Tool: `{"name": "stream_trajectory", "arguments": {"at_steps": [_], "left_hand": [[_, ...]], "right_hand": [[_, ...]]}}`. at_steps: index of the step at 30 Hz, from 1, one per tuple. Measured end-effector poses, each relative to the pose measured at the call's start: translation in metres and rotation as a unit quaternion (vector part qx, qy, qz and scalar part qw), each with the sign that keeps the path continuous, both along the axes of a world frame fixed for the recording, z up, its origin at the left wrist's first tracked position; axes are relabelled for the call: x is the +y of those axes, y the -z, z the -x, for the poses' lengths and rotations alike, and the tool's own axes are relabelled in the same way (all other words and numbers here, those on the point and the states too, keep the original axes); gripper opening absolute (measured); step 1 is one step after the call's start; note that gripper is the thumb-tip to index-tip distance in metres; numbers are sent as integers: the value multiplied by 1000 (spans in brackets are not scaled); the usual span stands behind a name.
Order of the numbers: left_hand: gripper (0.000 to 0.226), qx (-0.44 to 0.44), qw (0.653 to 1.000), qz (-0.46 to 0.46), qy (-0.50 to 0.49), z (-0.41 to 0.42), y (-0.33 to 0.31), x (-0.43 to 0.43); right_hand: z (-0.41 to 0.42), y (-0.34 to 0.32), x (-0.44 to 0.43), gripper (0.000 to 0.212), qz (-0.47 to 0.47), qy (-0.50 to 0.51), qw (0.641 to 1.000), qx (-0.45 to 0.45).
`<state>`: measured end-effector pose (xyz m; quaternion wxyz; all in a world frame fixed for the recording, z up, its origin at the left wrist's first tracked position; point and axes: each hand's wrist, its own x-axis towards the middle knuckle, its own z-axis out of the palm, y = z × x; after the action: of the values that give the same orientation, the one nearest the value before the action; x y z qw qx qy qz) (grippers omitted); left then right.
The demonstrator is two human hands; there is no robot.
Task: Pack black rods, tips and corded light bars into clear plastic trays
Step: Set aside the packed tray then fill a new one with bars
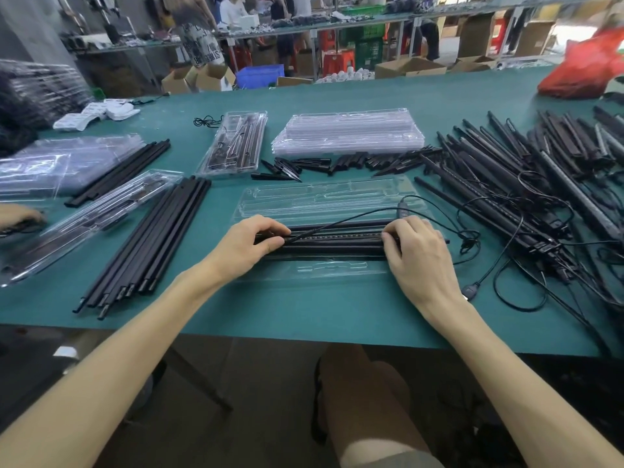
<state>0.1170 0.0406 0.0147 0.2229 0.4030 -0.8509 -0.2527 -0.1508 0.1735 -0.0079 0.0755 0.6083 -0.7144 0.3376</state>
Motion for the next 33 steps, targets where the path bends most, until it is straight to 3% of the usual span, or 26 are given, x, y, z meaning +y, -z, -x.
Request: {"name": "stream_trajectory", "arguments": {"at_steps": [14, 23, 33], "left_hand": [[23, 3, 1000, 12, -17, -8, 3, -1], [22, -27, 998, 48, -44, -9, 6, -4], [22, -76, 990, 92, -70, -3, 0, -7]], "right_hand": [[5, 2, -1, 17, -16, 70, 997, 13], [6, -3, 1, 21, -39, 38, 997, -55], [4, -3, 1, 13, -14, 53, 998, -43]]}}
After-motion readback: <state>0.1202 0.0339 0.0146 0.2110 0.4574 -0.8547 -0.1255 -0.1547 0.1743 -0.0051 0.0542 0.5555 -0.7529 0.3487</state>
